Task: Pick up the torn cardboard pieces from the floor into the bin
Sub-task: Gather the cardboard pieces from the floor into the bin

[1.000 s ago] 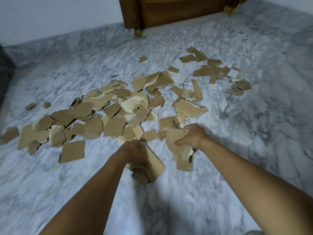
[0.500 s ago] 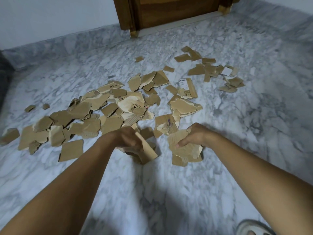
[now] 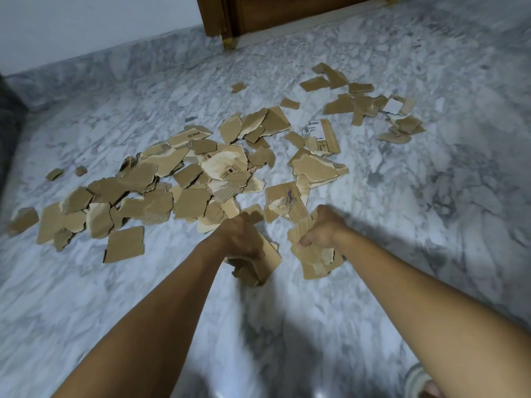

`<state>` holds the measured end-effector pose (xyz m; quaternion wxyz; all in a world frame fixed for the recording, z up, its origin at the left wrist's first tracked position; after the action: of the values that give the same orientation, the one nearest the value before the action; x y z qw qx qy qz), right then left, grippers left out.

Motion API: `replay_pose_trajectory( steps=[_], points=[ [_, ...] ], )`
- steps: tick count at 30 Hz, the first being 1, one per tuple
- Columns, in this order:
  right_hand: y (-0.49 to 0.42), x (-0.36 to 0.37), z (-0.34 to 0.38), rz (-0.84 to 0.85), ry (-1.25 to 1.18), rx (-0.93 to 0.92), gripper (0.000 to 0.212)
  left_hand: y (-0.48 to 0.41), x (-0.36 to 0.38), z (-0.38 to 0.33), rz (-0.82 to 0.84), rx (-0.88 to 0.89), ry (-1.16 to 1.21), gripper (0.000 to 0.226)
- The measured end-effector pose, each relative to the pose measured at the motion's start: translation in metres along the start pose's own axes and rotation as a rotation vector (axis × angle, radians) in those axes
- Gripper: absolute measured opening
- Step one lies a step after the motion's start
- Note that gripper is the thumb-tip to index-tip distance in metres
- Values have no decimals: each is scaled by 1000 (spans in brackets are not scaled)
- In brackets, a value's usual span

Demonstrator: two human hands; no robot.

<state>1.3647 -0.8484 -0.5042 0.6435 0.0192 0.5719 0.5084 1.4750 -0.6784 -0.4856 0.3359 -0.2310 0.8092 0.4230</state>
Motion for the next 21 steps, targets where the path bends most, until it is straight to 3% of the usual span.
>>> replay_pose_trajectory(
  steps=[4,6,8,11,14,17,21],
  points=[
    [1,-42,8,-204,-20,-115,62,1,-36,3,-136,46,274,48],
    [5,-54,15,-305,99,-201,45,4,-50,9,-188,84,576,34],
    [8,-47,19,-322,286,-280,36,8,-54,16,-268,108,672,25],
    [7,-29,13,-345,479,-286,25,12,-45,28,-290,48,587,18],
    [6,-29,10,-369,509,-243,27,15,-52,31,-328,85,312,22],
    [3,-34,12,-311,547,-199,33,12,-52,23,-232,113,29,20],
    [-2,-46,15,-307,477,-160,39,0,-37,24,-139,61,-28,47]
  ],
)
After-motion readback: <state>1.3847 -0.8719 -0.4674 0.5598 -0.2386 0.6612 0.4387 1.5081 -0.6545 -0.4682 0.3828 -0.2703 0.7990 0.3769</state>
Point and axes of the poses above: each hand's wrist, its own y-axis away from the middle knuckle, its own x-axis out of the palm, z = x × y, the point moved 8 cm from there along -y, towards the middle knuckle, and after that the axes turned 15 degrees about y, right-handed, at the moved point
